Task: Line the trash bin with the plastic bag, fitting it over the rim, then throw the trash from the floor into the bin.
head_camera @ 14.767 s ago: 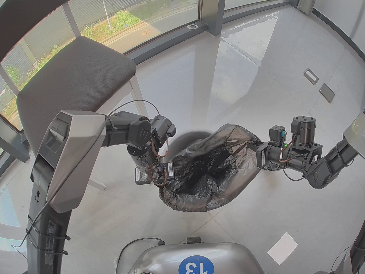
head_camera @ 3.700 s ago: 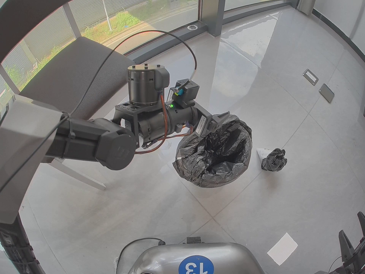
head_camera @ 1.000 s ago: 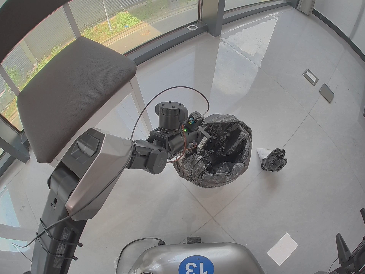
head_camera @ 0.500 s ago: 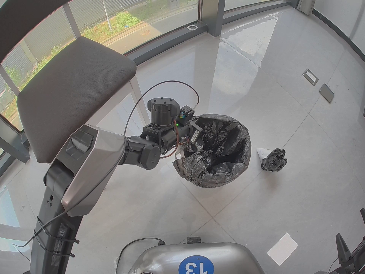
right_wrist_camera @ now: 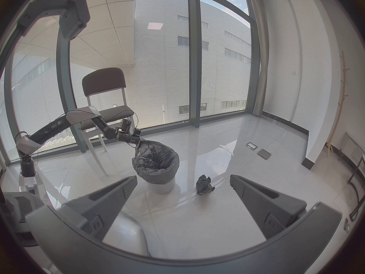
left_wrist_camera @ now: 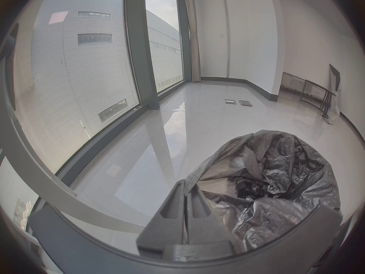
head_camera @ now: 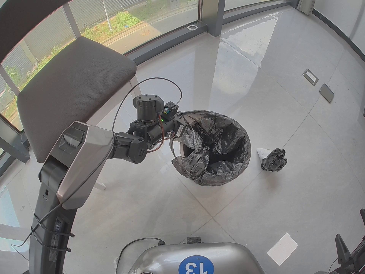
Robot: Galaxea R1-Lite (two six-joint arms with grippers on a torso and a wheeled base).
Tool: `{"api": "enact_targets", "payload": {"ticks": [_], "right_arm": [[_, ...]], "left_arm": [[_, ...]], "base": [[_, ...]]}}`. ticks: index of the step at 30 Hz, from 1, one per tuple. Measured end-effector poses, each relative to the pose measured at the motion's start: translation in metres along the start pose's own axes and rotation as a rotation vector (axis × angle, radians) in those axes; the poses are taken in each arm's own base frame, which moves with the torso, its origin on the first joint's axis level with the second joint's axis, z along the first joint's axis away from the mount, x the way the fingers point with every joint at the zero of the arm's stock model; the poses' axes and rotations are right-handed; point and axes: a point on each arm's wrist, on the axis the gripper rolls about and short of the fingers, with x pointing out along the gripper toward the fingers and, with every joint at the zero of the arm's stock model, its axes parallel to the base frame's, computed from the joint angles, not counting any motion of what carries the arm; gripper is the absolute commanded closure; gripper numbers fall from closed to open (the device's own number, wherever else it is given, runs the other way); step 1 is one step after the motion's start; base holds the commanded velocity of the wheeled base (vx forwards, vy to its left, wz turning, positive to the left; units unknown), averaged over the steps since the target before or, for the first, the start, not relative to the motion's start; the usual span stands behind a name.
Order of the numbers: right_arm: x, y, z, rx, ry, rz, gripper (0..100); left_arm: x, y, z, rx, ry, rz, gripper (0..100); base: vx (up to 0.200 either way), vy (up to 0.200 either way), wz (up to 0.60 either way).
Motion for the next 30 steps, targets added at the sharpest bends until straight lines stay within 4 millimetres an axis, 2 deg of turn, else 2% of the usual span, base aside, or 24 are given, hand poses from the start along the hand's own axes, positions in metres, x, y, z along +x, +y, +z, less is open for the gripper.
{"api": "enact_targets", "payload": {"ticks": [7,16,17,30], "right_arm": [[0.0,0.0,-0.001,-0.001,0.008,0.003,0],[0.0,0.0,-0.001,0.001,0.011,0.001,0],[0.0,0.0,-0.001,0.003,0.011,0.001,0],[0.0,0.0,-0.001,0.03,0.008,-0.008,0]], "left_arm": [[0.001,0.006,-0.009,-0.014,0.019,0.011,100],[0.001,0.005,-0.01,-0.055,-0.006,0.014,100],[0.001,0.005,-0.011,-0.056,-0.009,0.014,0],[-0.007,0.006,-0.011,-0.064,0.005,0.018,0]], "base": [[0.0,0.0,0.0],[0.0,0.0,0.0],[0.0,0.0,0.0],[0.0,0.0,0.0]]}}
